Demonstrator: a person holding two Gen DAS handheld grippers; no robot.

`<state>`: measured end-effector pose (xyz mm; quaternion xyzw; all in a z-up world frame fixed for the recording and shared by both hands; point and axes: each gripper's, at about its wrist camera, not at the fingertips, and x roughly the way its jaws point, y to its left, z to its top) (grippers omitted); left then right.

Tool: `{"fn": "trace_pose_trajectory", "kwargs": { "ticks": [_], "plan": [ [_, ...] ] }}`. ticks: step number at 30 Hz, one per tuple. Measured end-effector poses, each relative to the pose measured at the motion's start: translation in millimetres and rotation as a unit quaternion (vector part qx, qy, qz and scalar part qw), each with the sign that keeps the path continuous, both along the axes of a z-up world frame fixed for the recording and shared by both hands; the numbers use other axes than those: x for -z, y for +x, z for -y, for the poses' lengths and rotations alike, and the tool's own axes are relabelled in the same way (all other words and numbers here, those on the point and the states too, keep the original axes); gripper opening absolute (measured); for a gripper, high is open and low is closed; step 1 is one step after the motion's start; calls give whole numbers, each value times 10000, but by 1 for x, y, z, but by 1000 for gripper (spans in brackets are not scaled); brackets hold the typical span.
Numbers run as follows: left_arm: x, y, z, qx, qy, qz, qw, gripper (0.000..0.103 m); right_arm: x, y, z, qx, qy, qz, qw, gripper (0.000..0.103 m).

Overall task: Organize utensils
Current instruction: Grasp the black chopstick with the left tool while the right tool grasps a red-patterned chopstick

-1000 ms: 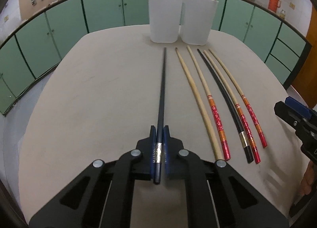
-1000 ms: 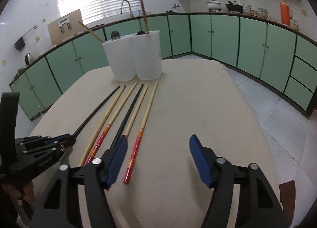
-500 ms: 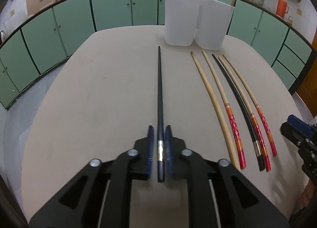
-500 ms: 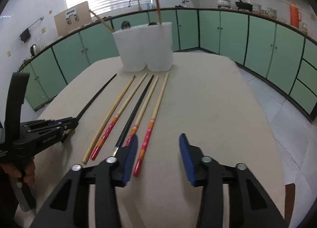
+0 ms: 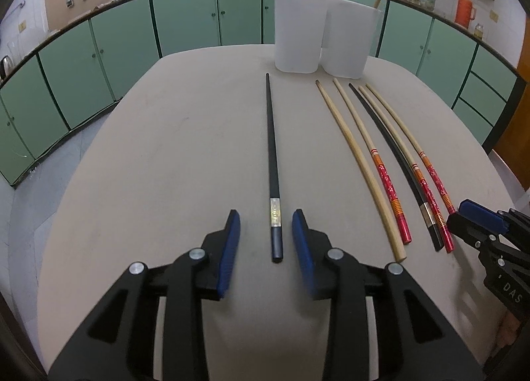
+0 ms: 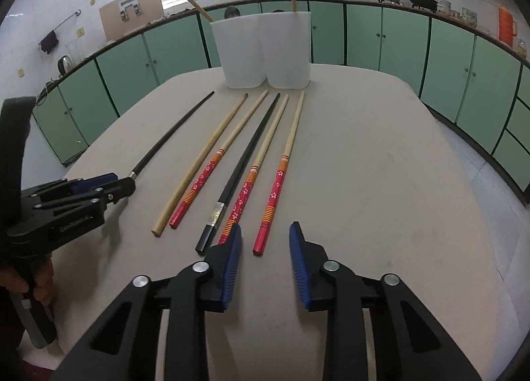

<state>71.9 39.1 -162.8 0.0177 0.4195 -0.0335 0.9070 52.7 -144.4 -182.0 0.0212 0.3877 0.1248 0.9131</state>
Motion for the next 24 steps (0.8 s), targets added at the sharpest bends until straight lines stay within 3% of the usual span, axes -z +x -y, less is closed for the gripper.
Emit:
{"fn": "trace_pose_trajectory", "kwargs": {
  "ticks": [12, 16, 24],
  "plan": [
    [0, 2, -1, 3, -4, -20, 10000, 31, 0, -4, -6, -43, -203, 11, 9998, 18],
    [0, 1, 0, -5, 13, -11, 10000, 30, 0, -3, -7, -38, -247, 7, 9997, 8],
    [0, 0, 0, 114, -125, -27, 9999, 6, -1, 1, -3, 0, -135, 8, 9999, 7]
  ]
}}
